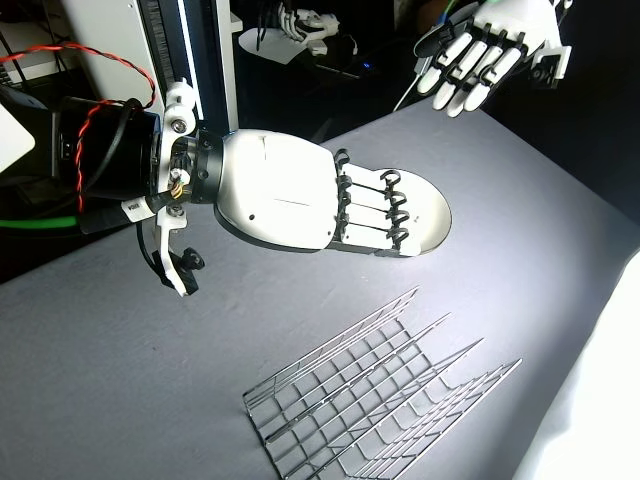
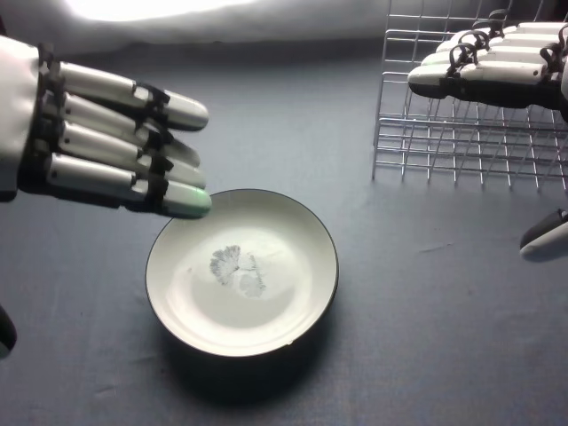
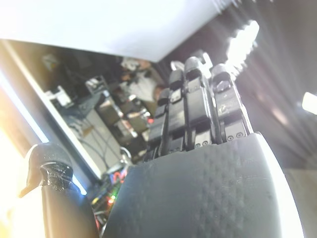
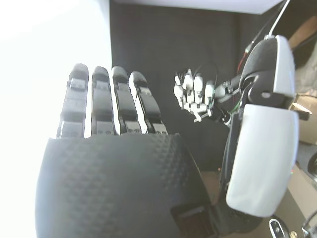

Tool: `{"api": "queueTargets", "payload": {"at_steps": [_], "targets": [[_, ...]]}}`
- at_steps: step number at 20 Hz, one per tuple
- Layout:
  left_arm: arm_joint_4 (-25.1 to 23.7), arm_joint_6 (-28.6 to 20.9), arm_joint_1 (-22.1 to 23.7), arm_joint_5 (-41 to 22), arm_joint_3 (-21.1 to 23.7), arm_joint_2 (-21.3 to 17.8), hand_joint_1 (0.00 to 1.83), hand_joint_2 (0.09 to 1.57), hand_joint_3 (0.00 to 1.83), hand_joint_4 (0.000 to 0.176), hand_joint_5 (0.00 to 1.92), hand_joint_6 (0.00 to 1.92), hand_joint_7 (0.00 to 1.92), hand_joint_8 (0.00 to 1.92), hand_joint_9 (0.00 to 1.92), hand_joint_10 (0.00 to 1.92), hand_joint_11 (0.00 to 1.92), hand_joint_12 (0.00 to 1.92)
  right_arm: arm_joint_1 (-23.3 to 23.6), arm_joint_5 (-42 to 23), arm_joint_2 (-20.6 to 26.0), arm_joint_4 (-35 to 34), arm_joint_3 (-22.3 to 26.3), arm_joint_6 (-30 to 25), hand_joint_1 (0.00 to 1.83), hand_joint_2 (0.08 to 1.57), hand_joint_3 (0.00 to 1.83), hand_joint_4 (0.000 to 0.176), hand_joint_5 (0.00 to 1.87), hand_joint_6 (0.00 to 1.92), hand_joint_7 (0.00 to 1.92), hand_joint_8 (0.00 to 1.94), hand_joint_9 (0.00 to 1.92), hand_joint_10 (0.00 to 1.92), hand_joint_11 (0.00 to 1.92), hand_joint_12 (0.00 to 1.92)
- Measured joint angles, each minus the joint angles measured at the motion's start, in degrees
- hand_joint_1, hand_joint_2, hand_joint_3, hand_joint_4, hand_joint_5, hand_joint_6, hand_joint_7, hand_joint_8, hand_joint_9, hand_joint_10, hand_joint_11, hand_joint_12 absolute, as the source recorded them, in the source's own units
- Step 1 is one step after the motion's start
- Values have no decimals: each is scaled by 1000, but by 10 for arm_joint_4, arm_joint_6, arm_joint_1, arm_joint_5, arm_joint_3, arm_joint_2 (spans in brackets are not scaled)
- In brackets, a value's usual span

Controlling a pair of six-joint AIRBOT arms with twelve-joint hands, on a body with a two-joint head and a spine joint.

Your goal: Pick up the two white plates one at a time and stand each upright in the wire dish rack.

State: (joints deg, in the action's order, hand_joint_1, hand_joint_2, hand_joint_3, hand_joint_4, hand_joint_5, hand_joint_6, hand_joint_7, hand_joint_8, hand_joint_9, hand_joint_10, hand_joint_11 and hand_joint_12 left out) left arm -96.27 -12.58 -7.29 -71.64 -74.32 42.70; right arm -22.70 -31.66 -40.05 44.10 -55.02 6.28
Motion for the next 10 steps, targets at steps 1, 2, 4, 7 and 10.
{"api": "queueTargets", "payload": {"at_steps": [1, 2, 4, 7, 10], "targets": [[0, 0, -1, 0, 6, 0, 0, 1067, 35, 0, 0, 0, 0, 0, 0, 0, 0, 0, 0, 0, 0, 10, -1, 3, 0, 1390, 34, 0, 64, 21, 103, 10, 78, 22, 0, 233], [3, 0, -1, -1, 11, 0, 0, 1073, 28, 0, 0, 0, 0, 0, 0, 0, 0, 0, 0, 0, 0, 11, -1, 2, 0, 1403, 13, 0, 62, 9, 102, 3, 82, 13, 0, 208], [9, 0, -2, -1, 23, 1, 0, 1072, 24, 0, 4, 2, 0, 0, 0, 0, 0, 0, 0, -2, -1, 7, -1, 2, 0, 1403, 3, 0, 42, 1, 99, 1, 87, 7, 0, 257], [8, 3, -26, 5, 32, 4, 0, 1068, 19, 0, 8, 3, 0, 0, 0, 0, 0, 0, -4, -1, -8, 8, -2, 2, 0, 1392, 0, 0, 16, 2, 79, 2, 71, 3, 0, 266], [3, 5, -40, 9, 33, 10, 0, 1061, 15, 0, 4, 1, 0, 0, 0, 0, 0, 0, -12, -5, -9, 12, -2, 3, 0, 1388, 0, 0, 15, 1, 72, 1, 59, 4, 0, 214]]}}
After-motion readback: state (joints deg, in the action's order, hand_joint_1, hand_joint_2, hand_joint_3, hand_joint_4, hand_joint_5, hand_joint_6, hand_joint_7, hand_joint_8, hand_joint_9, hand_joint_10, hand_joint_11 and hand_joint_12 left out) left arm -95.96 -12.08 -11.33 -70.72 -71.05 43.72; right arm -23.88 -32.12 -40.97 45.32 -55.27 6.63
